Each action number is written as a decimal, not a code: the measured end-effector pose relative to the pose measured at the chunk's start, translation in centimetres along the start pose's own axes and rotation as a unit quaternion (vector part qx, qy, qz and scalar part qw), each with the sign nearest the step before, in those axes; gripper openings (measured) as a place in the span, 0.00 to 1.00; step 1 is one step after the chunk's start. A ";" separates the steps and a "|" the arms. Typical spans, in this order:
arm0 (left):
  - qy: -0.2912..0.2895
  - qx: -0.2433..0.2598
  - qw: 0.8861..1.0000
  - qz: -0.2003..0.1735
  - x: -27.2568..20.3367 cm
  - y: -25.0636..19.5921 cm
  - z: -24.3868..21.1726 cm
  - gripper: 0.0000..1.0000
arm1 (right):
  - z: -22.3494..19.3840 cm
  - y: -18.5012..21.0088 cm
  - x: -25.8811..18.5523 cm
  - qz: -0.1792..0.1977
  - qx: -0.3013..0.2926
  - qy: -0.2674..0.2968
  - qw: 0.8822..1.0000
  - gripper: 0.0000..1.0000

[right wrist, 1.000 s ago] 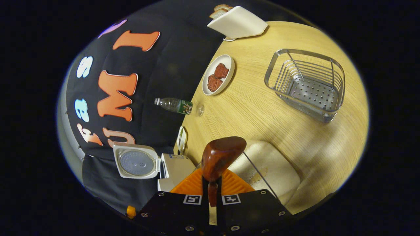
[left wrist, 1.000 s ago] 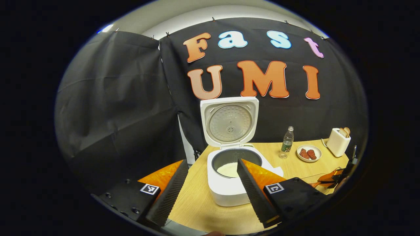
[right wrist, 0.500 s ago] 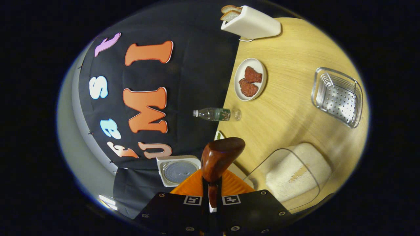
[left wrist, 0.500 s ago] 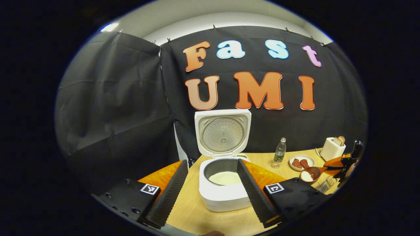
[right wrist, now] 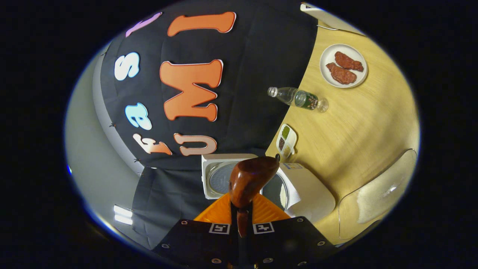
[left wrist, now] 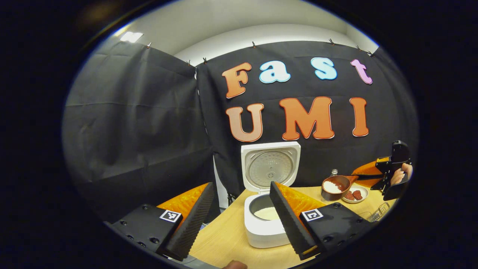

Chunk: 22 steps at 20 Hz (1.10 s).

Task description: Close the left gripper, press the button to open the rice cooker; take a wooden spoon from the chopstick holder with the right hand, scoop a spoonful of rice and pour it into the rice cooker, then put the wooden spoon back into the chopstick holder.

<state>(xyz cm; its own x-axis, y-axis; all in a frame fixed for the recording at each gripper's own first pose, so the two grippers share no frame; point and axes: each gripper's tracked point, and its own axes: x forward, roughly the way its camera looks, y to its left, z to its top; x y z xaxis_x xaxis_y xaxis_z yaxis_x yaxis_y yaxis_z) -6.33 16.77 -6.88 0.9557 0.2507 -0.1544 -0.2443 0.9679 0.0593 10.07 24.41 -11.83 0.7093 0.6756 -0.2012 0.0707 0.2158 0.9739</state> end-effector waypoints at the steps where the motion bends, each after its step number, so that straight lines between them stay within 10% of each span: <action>1: 0.001 -0.002 1.000 0.005 0.1 0.6 -0.1 0.97 | -0.4 0.6 1.2 0.003 -0.002 0.007 1.000 0.08; 14: 0.045 -0.019 0.997 0.064 2.8 5.5 -4.0 1.00 | -2.4 1.5 13.7 -0.069 -0.189 0.009 0.979 0.08; 22: 0.070 -0.004 0.995 0.065 3.3 5.7 -5.7 1.00 | -4.1 2.2 17.9 -0.107 -0.391 -0.002 0.914 0.08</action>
<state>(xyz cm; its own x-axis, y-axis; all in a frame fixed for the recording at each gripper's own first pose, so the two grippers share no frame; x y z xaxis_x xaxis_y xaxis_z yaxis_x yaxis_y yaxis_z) -5.51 23.27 -12.65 0.8836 0.3734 -0.2825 -0.3662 0.9271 0.0798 20.05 39.84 -13.71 0.7407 0.5565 -0.3763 -0.3132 0.7816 0.5394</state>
